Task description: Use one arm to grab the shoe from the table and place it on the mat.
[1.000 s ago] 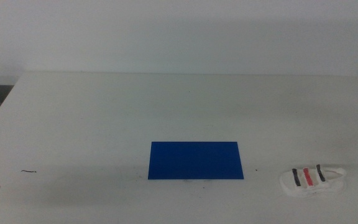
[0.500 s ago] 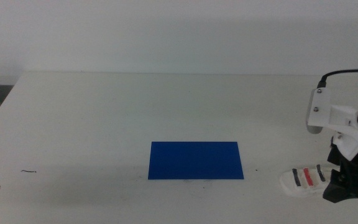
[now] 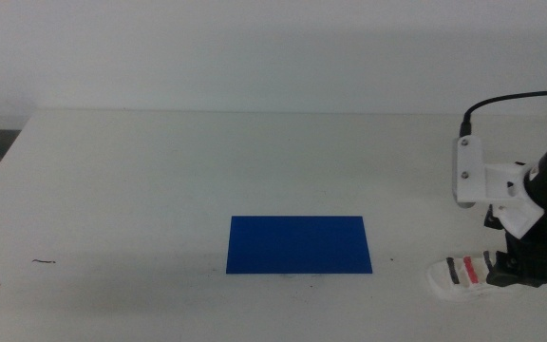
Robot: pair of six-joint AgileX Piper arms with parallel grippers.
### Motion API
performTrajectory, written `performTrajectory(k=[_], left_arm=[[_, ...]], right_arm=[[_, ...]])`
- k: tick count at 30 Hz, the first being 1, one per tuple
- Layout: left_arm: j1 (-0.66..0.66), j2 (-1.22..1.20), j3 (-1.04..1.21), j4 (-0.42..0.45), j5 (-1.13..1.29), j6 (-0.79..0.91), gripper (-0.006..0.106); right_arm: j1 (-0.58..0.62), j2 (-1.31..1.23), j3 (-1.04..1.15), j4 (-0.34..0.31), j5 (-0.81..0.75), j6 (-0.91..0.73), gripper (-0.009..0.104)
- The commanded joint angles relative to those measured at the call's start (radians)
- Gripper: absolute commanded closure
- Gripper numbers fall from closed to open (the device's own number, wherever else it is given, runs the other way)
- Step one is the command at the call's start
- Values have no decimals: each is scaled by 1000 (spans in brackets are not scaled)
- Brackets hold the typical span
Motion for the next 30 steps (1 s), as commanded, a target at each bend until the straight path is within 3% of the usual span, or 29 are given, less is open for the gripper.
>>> performTrajectory(k=[1,10,13,16,22,30], left_arm=[[0,5,0,-4,-12,-1,7],[0,5,0,-4,-12,-1,7],[0,5,0,-4,-12,-1,7],[0,5,0,-4,-12,-1,7],[0,5,0,-4,-12,-1,7],[0,5,0,-4,-12,-1,7]], right_arm=[[3,27,-3,-28,-48,-26,9],[14,122,28,-39,-73,-32,11],[14,145,40,-43,-73,-31,27],[27,155,40,-50,-70,-4,56],[185,133,-145,-104,70,248,96],[423,379,-584,-90,137,336,98]])
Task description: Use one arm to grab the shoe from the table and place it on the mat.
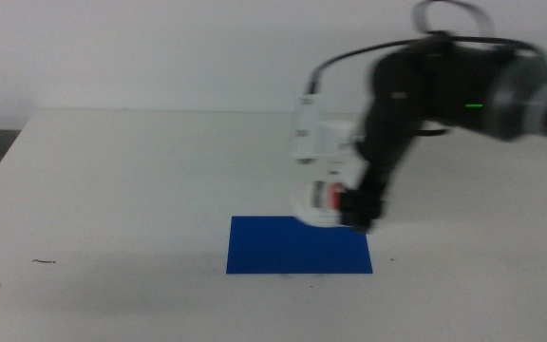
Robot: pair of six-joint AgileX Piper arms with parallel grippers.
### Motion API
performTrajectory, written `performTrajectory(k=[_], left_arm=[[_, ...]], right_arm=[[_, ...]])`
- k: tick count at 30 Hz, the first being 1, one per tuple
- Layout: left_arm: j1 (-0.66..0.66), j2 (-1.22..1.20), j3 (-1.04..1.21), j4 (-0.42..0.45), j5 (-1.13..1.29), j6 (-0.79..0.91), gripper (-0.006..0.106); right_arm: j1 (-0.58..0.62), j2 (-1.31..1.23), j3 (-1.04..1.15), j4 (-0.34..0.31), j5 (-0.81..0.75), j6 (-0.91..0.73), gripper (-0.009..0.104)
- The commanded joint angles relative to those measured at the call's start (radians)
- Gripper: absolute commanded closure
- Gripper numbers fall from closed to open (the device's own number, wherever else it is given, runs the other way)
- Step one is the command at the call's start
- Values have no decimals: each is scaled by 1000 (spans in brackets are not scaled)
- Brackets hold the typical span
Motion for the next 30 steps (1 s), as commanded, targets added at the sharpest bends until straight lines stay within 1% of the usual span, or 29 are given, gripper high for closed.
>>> performTrajectory(k=[1,4,6,16,18,20,22,26,28,30], left_arm=[[0,5,0,-4,-12,-1,7],[0,5,0,-4,-12,-1,7],[0,5,0,-4,-12,-1,7],[0,5,0,-4,-12,-1,7],[0,5,0,-4,-12,-1,7],[0,5,0,-4,-12,-1,7],[0,5,0,-4,-12,-1,7],[0,5,0,-4,-12,-1,7],[0,5,0,-4,-12,-1,7],[0,5,0,-4,-12,-1,7]], right_arm=[[46,104,-124,5,43,16,98],[84,211,-263,20,115,18,98],[99,258,-309,25,144,24,98],[110,312,-311,23,129,25,97],[110,329,-311,17,129,25,93],[110,342,-311,17,131,25,86],[110,348,-311,17,127,25,72],[110,323,-311,15,97,73,38],[108,257,-293,9,53,112,28],[93,142,-215,-11,-9,193,22]])
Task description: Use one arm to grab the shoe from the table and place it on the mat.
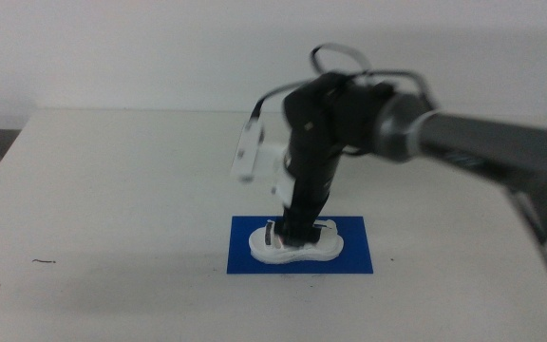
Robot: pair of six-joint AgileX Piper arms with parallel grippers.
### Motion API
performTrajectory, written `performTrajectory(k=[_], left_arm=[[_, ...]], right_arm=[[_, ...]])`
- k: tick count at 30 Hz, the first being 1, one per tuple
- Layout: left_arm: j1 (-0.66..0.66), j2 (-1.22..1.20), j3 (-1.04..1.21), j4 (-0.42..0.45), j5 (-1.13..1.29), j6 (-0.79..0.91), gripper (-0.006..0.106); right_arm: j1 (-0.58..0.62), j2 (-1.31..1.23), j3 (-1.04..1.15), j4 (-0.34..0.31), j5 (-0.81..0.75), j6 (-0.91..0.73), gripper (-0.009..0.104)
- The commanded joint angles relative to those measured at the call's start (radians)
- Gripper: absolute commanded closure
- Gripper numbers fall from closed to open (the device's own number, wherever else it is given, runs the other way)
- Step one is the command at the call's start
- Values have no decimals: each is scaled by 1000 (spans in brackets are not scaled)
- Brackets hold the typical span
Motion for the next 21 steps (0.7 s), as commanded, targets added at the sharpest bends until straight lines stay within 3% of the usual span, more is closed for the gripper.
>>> performTrajectory(k=[1,5,8,11,15,21], left_arm=[[0,5,0,-4,-12,-1,7],[0,5,0,-4,-12,-1,7],[0,5,0,-4,-12,-1,7],[0,5,0,-4,-12,-1,7],[0,5,0,-4,-12,-1,7],[0,5,0,-4,-12,-1,7]], right_arm=[[-27,-170,88,-39,-81,104,22],[-101,-508,437,-129,-196,358,23],[-194,-757,660,-134,-275,547,23],[-355,-991,913,-151,-477,777,23],[-538,-1303,1233,-68,-764,804,23],[-688,-1662,1496,-6,-929,718,24]])
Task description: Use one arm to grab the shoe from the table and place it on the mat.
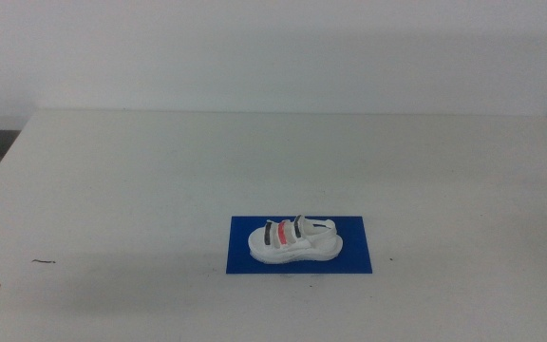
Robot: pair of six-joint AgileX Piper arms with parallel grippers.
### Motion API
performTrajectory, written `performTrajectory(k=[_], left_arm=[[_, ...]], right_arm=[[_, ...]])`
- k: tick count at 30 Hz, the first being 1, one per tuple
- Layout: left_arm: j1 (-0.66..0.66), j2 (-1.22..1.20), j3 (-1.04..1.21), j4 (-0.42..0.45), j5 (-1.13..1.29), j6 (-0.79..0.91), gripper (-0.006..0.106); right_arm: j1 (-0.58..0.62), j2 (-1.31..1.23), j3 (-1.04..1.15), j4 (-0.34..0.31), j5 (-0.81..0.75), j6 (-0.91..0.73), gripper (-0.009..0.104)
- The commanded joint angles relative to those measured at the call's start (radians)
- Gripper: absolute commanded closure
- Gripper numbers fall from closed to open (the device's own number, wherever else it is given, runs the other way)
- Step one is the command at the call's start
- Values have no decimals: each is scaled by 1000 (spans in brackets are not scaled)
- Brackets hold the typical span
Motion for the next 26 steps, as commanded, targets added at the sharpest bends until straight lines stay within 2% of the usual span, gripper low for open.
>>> performTrajectory(k=[1,3,15,17,26], left_arm=[[0,5,0,-4,-12,-1,7],[0,5,0,-4,-12,-1,7],[0,5,0,-4,-12,-1,7],[0,5,0,-4,-12,-1,7],[0,5,0,-4,-12,-1,7]], right_arm=[[-27,-116,74,39,-67,-34,25],[-25,-199,114,69,-57,-15,25],[-26,-540,347,62,-58,26,25],[-26,-589,347,62,-4,26,25],[-26,-589,347,66,-6,26,25]])
